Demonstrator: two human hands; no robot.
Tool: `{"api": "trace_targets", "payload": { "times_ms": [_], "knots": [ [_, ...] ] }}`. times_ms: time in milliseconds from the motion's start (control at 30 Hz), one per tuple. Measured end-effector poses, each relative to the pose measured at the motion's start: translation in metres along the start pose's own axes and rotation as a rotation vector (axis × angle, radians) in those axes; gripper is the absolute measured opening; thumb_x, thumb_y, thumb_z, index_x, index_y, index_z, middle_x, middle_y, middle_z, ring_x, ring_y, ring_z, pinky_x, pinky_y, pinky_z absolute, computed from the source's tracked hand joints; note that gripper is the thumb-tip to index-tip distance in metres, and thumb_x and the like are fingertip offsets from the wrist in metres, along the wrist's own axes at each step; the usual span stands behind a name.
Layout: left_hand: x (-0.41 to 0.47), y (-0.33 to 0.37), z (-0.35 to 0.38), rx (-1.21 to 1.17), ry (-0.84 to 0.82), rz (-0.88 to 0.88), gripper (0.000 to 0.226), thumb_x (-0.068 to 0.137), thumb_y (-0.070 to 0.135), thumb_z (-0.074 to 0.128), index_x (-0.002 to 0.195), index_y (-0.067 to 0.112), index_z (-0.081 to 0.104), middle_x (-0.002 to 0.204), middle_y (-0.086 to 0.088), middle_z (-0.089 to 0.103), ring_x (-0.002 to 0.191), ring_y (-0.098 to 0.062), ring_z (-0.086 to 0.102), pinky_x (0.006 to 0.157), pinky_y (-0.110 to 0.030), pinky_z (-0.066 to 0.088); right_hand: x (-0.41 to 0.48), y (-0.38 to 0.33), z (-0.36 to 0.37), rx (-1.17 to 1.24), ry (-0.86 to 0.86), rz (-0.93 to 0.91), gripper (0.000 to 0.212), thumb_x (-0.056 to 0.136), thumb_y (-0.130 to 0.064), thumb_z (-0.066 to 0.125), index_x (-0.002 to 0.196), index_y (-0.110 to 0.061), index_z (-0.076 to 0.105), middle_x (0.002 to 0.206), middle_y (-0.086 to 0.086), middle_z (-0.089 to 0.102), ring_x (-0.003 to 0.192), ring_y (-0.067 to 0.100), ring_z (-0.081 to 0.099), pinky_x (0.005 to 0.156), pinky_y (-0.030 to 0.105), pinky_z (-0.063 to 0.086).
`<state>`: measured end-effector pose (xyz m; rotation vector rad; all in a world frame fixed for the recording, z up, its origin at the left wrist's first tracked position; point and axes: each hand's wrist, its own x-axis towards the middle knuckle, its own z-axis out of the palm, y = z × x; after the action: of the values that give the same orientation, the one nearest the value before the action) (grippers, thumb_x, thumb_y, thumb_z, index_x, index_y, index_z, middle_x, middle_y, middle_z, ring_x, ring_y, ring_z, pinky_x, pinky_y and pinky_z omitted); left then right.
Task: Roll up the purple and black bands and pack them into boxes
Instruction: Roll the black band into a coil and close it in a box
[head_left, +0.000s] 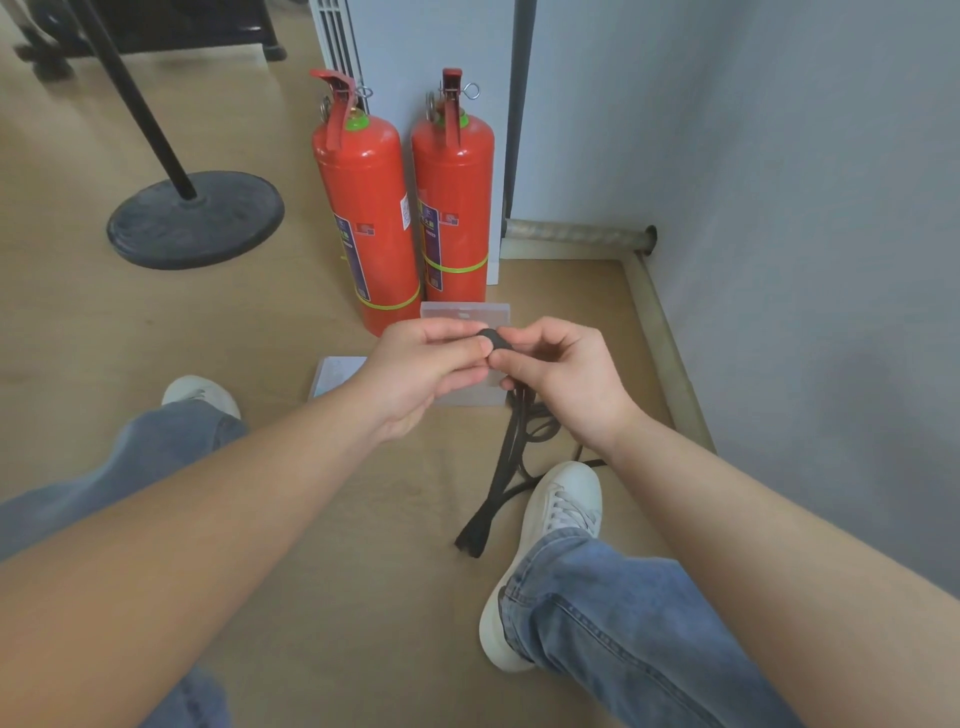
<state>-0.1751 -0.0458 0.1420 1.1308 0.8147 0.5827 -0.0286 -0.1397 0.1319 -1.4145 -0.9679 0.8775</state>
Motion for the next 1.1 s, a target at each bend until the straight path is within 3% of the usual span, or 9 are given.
{"api": "trace_targets", "payload": {
  "times_ms": [200, 333, 400, 533, 667, 800, 867, 967, 1100],
  "knots": [
    [0.000, 0.008, -0.012, 0.262, -0.095, 0.030, 0.023, 0.089, 0.006, 0.073, 0.111, 0.008, 0.070, 0.104, -0.012, 0.075, 0.092, -0.018, 0.076, 0.076, -0.026, 0.061, 0.005, 0.004, -0.006, -0.249, 0.017, -0.048, 0.017, 0.083, -0.006, 0.082, 0.085, -0.023, 0.079, 0.083, 0.003, 0.078, 0.072, 0.013, 0.073, 0.079, 0.035, 0.061],
    [0.002, 0.011, -0.019, 0.677, -0.123, 0.116, 0.031, 0.084, 0.013, 0.079, 0.114, 0.014, 0.072, 0.101, 0.000, 0.076, 0.085, -0.009, 0.075, 0.068, -0.031, 0.063, 0.006, -0.007, -0.009, -0.641, -0.181, -0.232, 0.013, 0.086, -0.011, 0.080, 0.094, -0.020, 0.082, 0.089, -0.017, 0.076, 0.080, -0.010, 0.068, 0.081, 0.009, 0.048],
    [0.001, 0.011, -0.019, 0.747, -0.169, 0.130, 0.025, 0.085, 0.015, 0.078, 0.110, 0.015, 0.075, 0.094, 0.000, 0.078, 0.082, -0.010, 0.075, 0.072, -0.034, 0.064, 0.007, -0.012, -0.010, -0.715, -0.227, -0.286, 0.014, 0.086, -0.009, 0.079, 0.095, -0.020, 0.080, 0.089, -0.016, 0.077, 0.078, -0.010, 0.067, 0.078, 0.006, 0.046],
    [0.001, 0.011, -0.023, 0.874, -0.168, 0.193, 0.010, 0.087, 0.023, 0.076, 0.096, 0.027, 0.078, 0.084, 0.005, 0.078, 0.080, -0.010, 0.075, 0.080, -0.045, 0.063, 0.005, -0.013, -0.008, -0.614, -0.150, -0.189, 0.027, 0.084, -0.011, 0.082, 0.087, -0.033, 0.067, 0.081, -0.007, 0.076, 0.069, 0.001, 0.069, 0.071, 0.014, 0.051],
    [-0.005, 0.007, -0.015, 0.550, -0.053, 0.237, 0.018, 0.095, 0.009, 0.066, 0.111, 0.012, 0.072, 0.091, -0.007, 0.077, 0.080, -0.010, 0.074, 0.078, -0.026, 0.060, 0.003, -0.012, 0.000, -0.190, -0.016, -0.085, 0.023, 0.084, -0.002, 0.080, 0.090, -0.023, 0.074, 0.087, 0.005, 0.079, 0.079, 0.022, 0.076, 0.084, 0.038, 0.062],
    [-0.008, 0.000, -0.003, 0.197, 0.063, 0.190, 0.017, 0.096, 0.004, 0.063, 0.100, 0.018, 0.071, 0.086, -0.002, 0.076, 0.076, -0.007, 0.073, 0.072, -0.017, 0.057, -0.002, -0.010, 0.014, -0.011, 0.079, -0.041, 0.025, 0.089, 0.004, 0.073, 0.097, -0.019, 0.072, 0.083, -0.001, 0.079, 0.077, 0.015, 0.076, 0.075, 0.025, 0.059],
    [-0.009, -0.003, -0.003, 0.133, 0.063, 0.146, 0.019, 0.095, 0.003, 0.064, 0.113, 0.008, 0.069, 0.092, -0.005, 0.076, 0.080, -0.011, 0.075, 0.073, -0.019, 0.058, -0.005, -0.010, 0.016, -0.015, 0.125, -0.033, 0.022, 0.088, 0.003, 0.074, 0.094, -0.019, 0.070, 0.078, -0.003, 0.077, 0.074, 0.014, 0.077, 0.072, 0.021, 0.058],
    [-0.011, 0.000, -0.010, 0.210, 0.024, 0.153, 0.034, 0.094, 0.005, 0.066, 0.128, 0.004, 0.062, 0.099, -0.008, 0.076, 0.087, -0.017, 0.077, 0.074, -0.024, 0.060, -0.004, -0.010, 0.012, -0.067, 0.123, -0.031, 0.020, 0.088, 0.001, 0.075, 0.091, -0.018, 0.070, 0.079, -0.001, 0.076, 0.074, 0.015, 0.077, 0.073, 0.023, 0.059],
    [-0.012, 0.006, -0.017, 0.594, 0.032, 0.314, 0.039, 0.088, 0.014, 0.076, 0.126, 0.019, 0.069, 0.099, -0.001, 0.077, 0.083, -0.007, 0.075, 0.081, -0.028, 0.062, 0.000, -0.011, 0.008, -0.169, 0.032, -0.072, 0.017, 0.088, -0.003, 0.077, 0.086, -0.019, 0.069, 0.076, 0.007, 0.074, 0.070, 0.015, 0.072, 0.075, 0.030, 0.060]
  ]
}}
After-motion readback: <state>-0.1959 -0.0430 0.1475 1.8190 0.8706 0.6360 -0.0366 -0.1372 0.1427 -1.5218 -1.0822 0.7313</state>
